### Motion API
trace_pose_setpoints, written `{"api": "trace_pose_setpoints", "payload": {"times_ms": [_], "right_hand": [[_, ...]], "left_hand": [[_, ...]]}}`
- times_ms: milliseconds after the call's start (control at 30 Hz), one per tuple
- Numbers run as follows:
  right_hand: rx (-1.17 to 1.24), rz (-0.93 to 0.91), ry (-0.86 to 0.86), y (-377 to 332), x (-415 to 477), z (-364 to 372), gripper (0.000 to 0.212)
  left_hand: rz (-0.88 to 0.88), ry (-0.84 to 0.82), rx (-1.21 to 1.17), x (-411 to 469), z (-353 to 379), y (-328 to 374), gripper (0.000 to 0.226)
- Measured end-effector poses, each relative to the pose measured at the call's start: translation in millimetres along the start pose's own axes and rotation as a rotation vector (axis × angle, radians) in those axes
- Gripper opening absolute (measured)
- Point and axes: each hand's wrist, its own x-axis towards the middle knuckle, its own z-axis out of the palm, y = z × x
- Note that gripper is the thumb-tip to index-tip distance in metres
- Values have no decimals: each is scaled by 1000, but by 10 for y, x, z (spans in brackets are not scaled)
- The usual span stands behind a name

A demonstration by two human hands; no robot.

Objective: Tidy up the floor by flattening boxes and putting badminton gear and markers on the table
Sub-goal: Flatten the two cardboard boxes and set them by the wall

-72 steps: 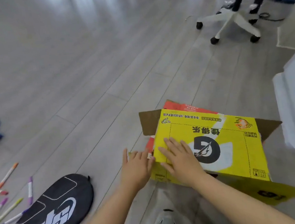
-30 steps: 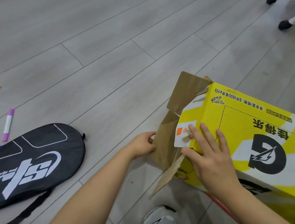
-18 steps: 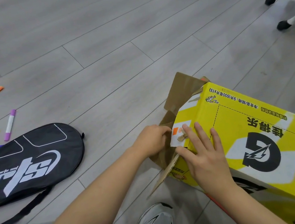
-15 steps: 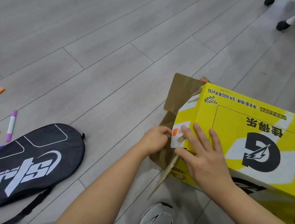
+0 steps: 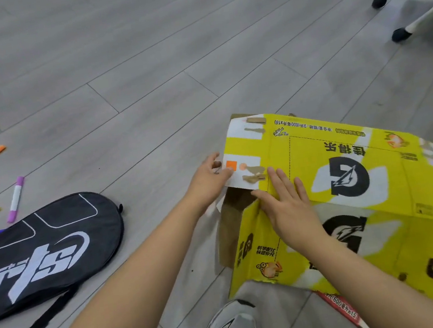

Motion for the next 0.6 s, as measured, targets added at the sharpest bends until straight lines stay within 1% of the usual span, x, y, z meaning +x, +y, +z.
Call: {"api": "trace_pose_setpoints", "payload": {"times_ms": [67,133,200,267,300,400,467,533,600], "right_hand": [[47,69,-72,7,14,86,40],[133,95,-187,20,43,171,48],[297,123,-280,78,103,201,51],[369,172,-271,202,111,221,53],[334,197,-258,272,72,238,55],[203,281,-265,448,-215,321,61],[183,363,-346,523,-461,390,65],[160,436,-437,591,-750,464,71],[129,492,-500,646,-1052,541,75]], "left_hand": [[121,61,246,-6,104,57,48],[226,92,376,-62,269,63,45],[307,106,525,-106,419,4,46],[378,108,761,-127,533,-114,51],[389,84,862,-146,575,-179,52],[372,-96,1150,-278,733,-401,66],[401,-262,1340,-419,852,-609,83],[398,-441,1452,-600,952,-851,102],[392,-575,1510,-776,1020,-1073,118]]}}
